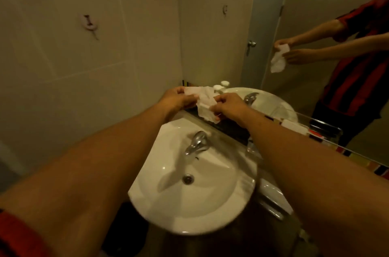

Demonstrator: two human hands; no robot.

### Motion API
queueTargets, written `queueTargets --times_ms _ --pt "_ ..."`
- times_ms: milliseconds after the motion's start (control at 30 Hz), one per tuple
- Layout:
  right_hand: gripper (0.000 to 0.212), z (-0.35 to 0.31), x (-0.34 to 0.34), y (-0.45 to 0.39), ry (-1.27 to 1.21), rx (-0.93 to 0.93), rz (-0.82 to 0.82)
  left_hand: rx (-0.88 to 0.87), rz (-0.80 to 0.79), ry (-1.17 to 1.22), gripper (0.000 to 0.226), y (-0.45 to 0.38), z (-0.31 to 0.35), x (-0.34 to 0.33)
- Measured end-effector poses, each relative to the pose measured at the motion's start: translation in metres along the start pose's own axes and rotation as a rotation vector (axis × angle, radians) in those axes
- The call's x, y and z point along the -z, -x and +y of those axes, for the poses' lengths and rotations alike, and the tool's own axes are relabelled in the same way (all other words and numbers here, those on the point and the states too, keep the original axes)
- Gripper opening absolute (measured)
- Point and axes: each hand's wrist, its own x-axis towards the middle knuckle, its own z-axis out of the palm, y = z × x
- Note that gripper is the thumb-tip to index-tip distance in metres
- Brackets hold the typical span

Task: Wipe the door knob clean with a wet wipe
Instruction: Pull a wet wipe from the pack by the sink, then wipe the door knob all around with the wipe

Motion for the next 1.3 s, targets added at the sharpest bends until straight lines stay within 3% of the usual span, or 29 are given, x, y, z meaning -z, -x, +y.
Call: queueTargets --times_ms 100,267,567,633,767,967,1167,1300 --pt "0.016 -0.03 -0.056 0.012 0.207 0.086 -0.059 -0.004 0.065 -0.253 0.037 0.046 0.006 0.065" --pt "0.034 -0.078 -0.152 0.04 0.188 0.153 -0.172 -0.004 0.259 -0.467 0.018 0.13 0.015 0.164" --pt "0.012 -0.155 -0.31 0.107 0.02 0.234 -0.414 0.079 0.462 -0.233 0.03 0.265 0.002 0.32" --pt "0.015 -0.17 -0.339 0.118 0.005 0.259 -0.452 0.134 0.482 -0.169 0.029 0.29 -0.002 0.346" --pt "0.023 -0.192 -0.388 0.131 0.019 0.313 -0.59 0.205 0.487 0.01 0.049 0.33 -0.009 0.384" --pt "0.023 -0.216 -0.445 0.124 0.109 0.333 -0.754 0.23 0.498 -0.034 0.042 0.357 -0.025 0.418" --pt "0.022 -0.21 -0.497 0.089 0.214 0.154 -0.959 0.272 0.668 -0.128 0.047 0.356 -0.048 0.462" --pt "0.029 -0.212 -0.534 0.063 0.258 0.233 -0.862 0.288 0.785 -0.097 0.05 0.34 -0.059 0.497"
